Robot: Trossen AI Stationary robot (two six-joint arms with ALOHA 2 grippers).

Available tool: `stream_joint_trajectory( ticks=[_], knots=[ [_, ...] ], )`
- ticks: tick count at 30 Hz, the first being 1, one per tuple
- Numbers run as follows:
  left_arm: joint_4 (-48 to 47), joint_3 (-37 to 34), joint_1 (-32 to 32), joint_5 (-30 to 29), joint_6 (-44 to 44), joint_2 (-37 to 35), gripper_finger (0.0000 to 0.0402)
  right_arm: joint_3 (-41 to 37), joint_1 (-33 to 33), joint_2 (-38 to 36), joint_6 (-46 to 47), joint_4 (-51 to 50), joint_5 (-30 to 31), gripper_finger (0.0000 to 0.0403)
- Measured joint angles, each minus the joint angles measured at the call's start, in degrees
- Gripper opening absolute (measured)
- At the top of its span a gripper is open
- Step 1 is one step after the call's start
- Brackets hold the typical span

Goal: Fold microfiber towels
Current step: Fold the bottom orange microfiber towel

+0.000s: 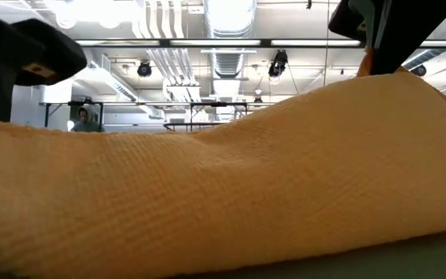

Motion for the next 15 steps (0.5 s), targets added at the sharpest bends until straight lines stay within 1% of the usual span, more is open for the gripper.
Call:
stream_joint_trajectory(
  ticks=[3, 6, 9, 15],
  knots=[
    [0.36, 0.07, -0.04, 3.78, 0.07, 0.0, 0.0116, 0.0, 0.0, 0.0, -0.38, 0.01, -0.02, 0.0008],
    [0.3, 0.06, -0.53, 6.54, 1.74, 0.0, 0.012, 0.0, 0.0, 0.0, -1.14, 0.04, 0.0, 0.0008],
    [-0.54, 0.14, -1.61, 7.92, 4.32, 0.0, 0.0121, 0.0, 0.0, -0.01, -1.18, 0.04, -0.08, 0.0008],
    [-1.01, 0.41, -3.62, 9.73, 4.51, -0.09, 0.0121, 0.0, 0.0, -0.02, -1.18, 0.04, -0.42, 0.0008]
  ],
)
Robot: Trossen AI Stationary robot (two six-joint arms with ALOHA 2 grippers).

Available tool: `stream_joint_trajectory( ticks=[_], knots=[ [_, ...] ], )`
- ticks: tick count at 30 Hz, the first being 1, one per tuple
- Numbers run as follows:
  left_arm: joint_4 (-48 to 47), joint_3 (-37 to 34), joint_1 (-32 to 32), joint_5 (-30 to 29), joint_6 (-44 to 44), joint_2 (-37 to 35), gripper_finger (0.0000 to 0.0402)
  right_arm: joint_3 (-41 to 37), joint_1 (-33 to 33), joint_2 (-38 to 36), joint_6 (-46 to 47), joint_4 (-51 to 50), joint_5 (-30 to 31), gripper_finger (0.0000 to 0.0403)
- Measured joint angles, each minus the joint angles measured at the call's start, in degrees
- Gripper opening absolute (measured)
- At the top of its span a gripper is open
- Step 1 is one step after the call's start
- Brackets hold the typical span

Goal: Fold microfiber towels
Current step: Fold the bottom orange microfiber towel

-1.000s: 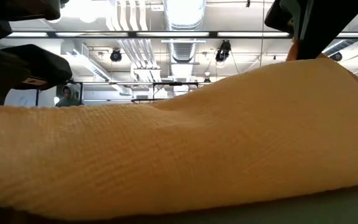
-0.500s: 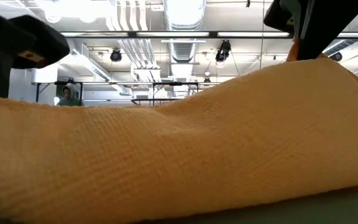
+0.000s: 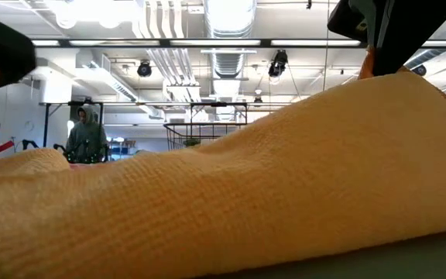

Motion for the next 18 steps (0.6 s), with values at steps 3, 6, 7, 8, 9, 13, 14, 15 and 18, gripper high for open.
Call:
stream_joint_trajectory(
  ticks=[3, 6, 7, 8, 9, 13, 14, 15, 18],
  knots=[
    [0.24, -0.03, -0.36, -0.02, 0.02, 0.0, 0.0121, 0.0, 0.0, 0.0, -0.02, 0.02, -0.04, 0.0008],
    [0.51, -0.2, -0.3, -2.42, 0.12, 0.31, 0.0121, 0.0, 0.0, 0.0, 0.02, 0.1, -0.05, 0.0008],
    [0.74, -0.2, -0.3, -3.36, 0.25, 0.61, 0.0121, 0.0, 0.0, 0.0, 0.02, 0.17, -0.05, 0.0008],
    [1.16, -0.19, -0.26, -3.92, 0.42, 1.05, 0.0121, 0.01, 0.0, 0.0, 0.02, 0.22, -0.05, 0.0008],
    [1.73, -0.17, -0.2, -4.07, 0.5, 1.48, 0.0121, 0.01, 0.0, 0.0, 0.02, 0.23, -0.06, 0.0008],
    [3.47, -0.24, -0.18, -4.66, 0.52, 2.87, 0.0121, 0.02, 0.0, 0.0, 0.02, 0.35, -0.06, 0.0008],
    [3.21, -0.26, -0.19, -4.71, 0.52, 3.38, 0.0121, 0.02, 0.02, 0.0, 0.04, 0.37, -0.06, 0.0008],
    [2.78, -0.31, -0.19, -4.84, 0.48, 3.85, 0.0121, 0.02, 0.0, 0.0, 0.04, 0.39, -0.06, 0.0008],
    [2.7, -0.27, -0.25, -5.87, 0.17, 4.53, 0.0121, 0.02, 0.0, 0.0, 0.06, 0.48, -0.07, 0.0008]
  ],
)
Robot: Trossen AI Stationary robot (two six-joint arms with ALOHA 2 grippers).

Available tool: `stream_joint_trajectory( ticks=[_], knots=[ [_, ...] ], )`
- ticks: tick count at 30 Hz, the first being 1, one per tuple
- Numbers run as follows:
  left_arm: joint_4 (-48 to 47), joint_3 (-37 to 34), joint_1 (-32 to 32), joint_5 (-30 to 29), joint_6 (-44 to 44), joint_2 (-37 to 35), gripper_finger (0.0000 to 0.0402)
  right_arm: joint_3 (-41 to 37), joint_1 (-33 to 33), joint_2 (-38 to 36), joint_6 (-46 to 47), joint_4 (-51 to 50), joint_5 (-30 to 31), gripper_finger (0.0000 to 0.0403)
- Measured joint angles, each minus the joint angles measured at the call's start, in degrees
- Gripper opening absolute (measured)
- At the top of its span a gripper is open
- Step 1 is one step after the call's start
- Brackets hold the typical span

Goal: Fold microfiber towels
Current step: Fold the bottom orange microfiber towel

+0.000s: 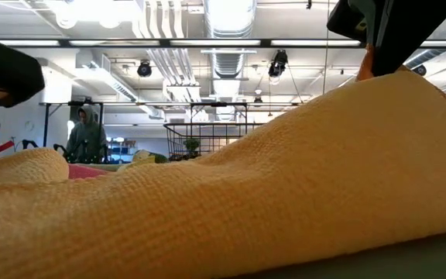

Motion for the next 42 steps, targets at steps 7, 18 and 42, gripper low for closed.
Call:
stream_joint_trajectory(
  ticks=[7, 18, 42],
  knots=[
    [-0.09, -0.03, 0.19, -3.8, -0.13, 0.3, 0.0121, 0.0, 0.54, 0.0, 0.2, 0.41, -1.09, 0.0008],
    [0.17, -0.14, 1.22, -5.14, -0.2, 2.05, 0.0106, 0.0, 1.7, 0.0, 2.19, 1.32, -1.55, 0.0008],
    [-4.81, 6.3, 1.64, 6.92, -1.72, -2.86, 0.0, 2.69, 6.73, -1.36, 4.11, -0.82, -2.22, 0.0008]
  ],
)
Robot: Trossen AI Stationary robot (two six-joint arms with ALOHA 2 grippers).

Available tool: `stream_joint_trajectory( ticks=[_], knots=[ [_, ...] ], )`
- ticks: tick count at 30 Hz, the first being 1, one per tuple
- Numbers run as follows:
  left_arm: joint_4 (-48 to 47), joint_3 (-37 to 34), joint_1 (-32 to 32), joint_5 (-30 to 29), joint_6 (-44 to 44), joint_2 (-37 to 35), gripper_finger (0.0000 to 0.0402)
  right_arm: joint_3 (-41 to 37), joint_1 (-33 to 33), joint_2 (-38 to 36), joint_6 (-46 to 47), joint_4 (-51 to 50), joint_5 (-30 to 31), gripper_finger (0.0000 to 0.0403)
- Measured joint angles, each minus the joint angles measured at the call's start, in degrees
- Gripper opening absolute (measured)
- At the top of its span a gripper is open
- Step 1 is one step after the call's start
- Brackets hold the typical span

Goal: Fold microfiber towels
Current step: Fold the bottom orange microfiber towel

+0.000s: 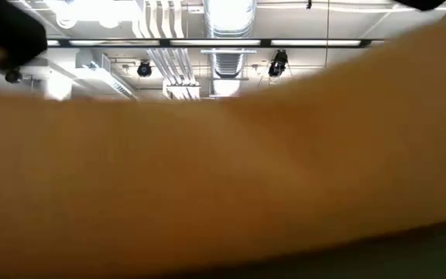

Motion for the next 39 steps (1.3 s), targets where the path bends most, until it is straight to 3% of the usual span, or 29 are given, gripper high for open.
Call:
stream_joint_trajectory(
  ticks=[8, 15, 30, 39],
  knots=[
    [-5.55, 4.67, 0.33, 7.92, -4.52, -5.9, 0.0, 2.62, 3.6, -1.64, 3.43, -5.9, 7.54, 0.0008],
    [-5.99, 5.57, 0.74, 10.78, -4.53, -9.09, 0.0, 3.36, 6.85, -3.75, 9.15, -7.22, 13.78, 0.0008],
    [-5.57, 5.35, 0.96, 14.22, -8.97, -3.56, 0.0, 1.74, 14.47, 4.63, 26.56, -3.73, 13.82, 0.0008],
    [-16.24, 5.29, 3.46, 12.19, -8.97, -3.8, 0.0, 1.37, 12.28, 10.14, 28.18, -6.28, 16.26, 0.0008]
  ],
)
